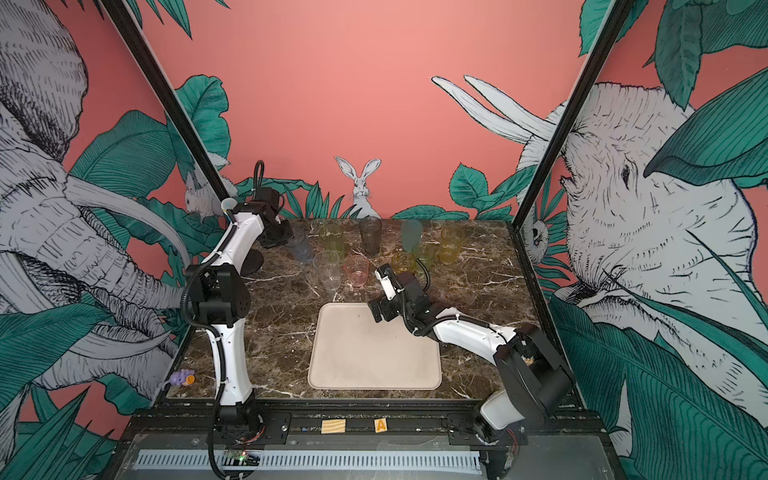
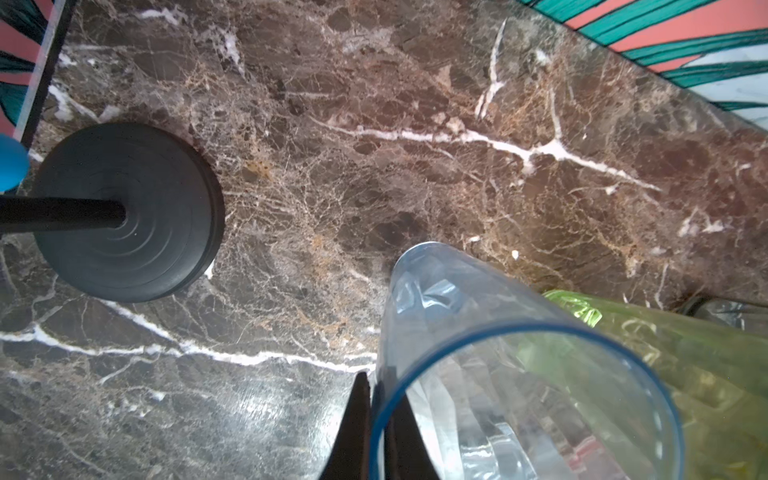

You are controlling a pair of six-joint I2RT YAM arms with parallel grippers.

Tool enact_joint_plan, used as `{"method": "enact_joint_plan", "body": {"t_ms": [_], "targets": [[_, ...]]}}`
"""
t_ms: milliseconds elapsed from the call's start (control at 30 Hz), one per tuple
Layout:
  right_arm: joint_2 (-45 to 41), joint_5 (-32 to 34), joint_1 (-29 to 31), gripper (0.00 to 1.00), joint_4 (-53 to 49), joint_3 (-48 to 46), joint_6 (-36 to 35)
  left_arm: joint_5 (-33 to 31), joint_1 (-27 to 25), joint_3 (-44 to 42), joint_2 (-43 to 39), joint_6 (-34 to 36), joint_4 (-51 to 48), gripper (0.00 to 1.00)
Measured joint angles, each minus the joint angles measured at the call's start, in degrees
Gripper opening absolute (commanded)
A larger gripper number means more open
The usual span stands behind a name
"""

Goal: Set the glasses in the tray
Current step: 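Close the left gripper around the clear blue-rimmed tumbler's rim, then lift the blue-rimmed tumbler with the left gripper and carry it toward the tray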

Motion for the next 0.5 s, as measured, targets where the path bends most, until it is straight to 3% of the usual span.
{"method": "enact_joint_plan", "body": {"t_ms": [500], "targets": [[0.61,1.95,0.07,0.99,-0.48,1.44,-0.17,-1.77,0.0,-18.67,-19.08,2.6,-1.92,0.0]]}}
